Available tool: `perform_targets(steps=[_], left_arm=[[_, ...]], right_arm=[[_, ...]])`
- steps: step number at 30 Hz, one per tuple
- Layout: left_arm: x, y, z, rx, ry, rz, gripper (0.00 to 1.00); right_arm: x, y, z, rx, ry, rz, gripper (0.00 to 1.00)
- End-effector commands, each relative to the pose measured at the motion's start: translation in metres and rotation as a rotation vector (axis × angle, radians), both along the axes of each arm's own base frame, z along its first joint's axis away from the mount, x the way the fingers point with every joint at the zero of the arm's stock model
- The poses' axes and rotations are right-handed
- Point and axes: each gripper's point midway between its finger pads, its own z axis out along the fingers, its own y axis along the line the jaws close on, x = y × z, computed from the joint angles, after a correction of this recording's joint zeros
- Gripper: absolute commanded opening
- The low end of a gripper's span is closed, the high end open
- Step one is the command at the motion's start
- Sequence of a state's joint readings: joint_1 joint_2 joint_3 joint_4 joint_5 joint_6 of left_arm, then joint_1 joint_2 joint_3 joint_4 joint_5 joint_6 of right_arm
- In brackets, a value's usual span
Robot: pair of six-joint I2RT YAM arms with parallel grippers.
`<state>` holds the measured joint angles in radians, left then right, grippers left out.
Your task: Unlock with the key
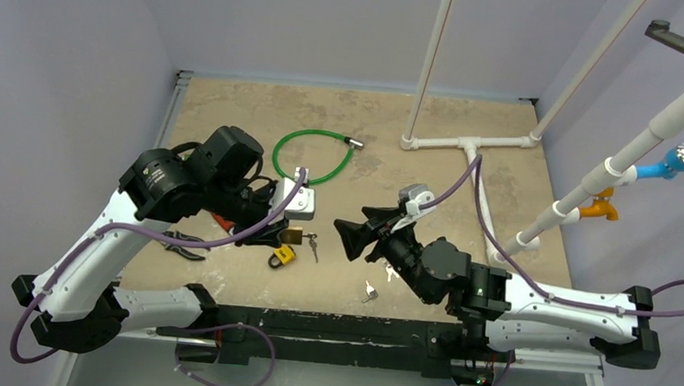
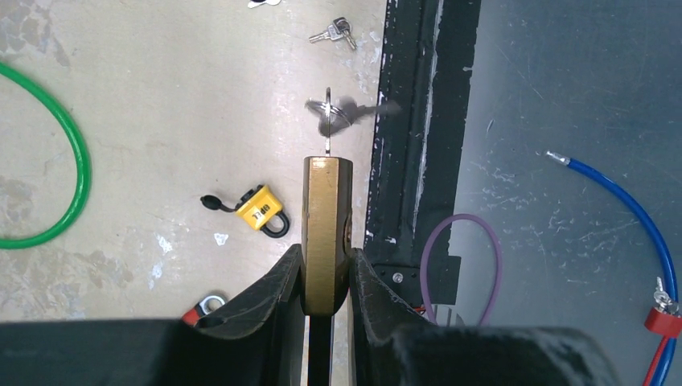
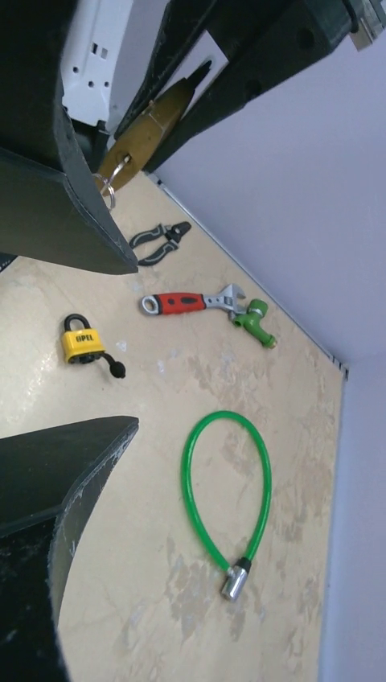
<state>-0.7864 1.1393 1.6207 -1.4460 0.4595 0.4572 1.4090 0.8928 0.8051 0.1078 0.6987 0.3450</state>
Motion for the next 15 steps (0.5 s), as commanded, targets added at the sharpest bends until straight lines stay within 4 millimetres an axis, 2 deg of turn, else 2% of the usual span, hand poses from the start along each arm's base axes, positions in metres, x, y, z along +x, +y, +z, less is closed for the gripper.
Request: perform_targets(steps=[1, 4, 8, 12, 15], left_arm=[[-0.009, -0.005, 0.014, -0.079, 0.002, -0.025, 0.0], [-0.009, -0.006, 0.016, -0.084, -0.002, -0.026, 0.0], [-0.006, -0.006, 0.019, -0.09, -0.014, -0.012, 0.0], [0.001, -0.008, 0.024, -0.101, -0.038, 0.019, 0.0], [0.004, -0.007, 0.023, -0.096, -0.041, 0.037, 0.0]], right_arm=[[0.009, -0.025, 0.001, 0.02, 0.038, -0.105, 0.66], [0.008, -0.024, 0.007, 0.031, 0.027, -0.09, 0.66], [0.008, -0.005, 0.013, 0.009, 0.009, -0.061, 0.61], [0.016, 0.018, 0.002, -0.089, 0.004, -0.089, 0.41], [0.022, 0.019, 0.004, -0.11, -0.003, -0.153, 0.25]])
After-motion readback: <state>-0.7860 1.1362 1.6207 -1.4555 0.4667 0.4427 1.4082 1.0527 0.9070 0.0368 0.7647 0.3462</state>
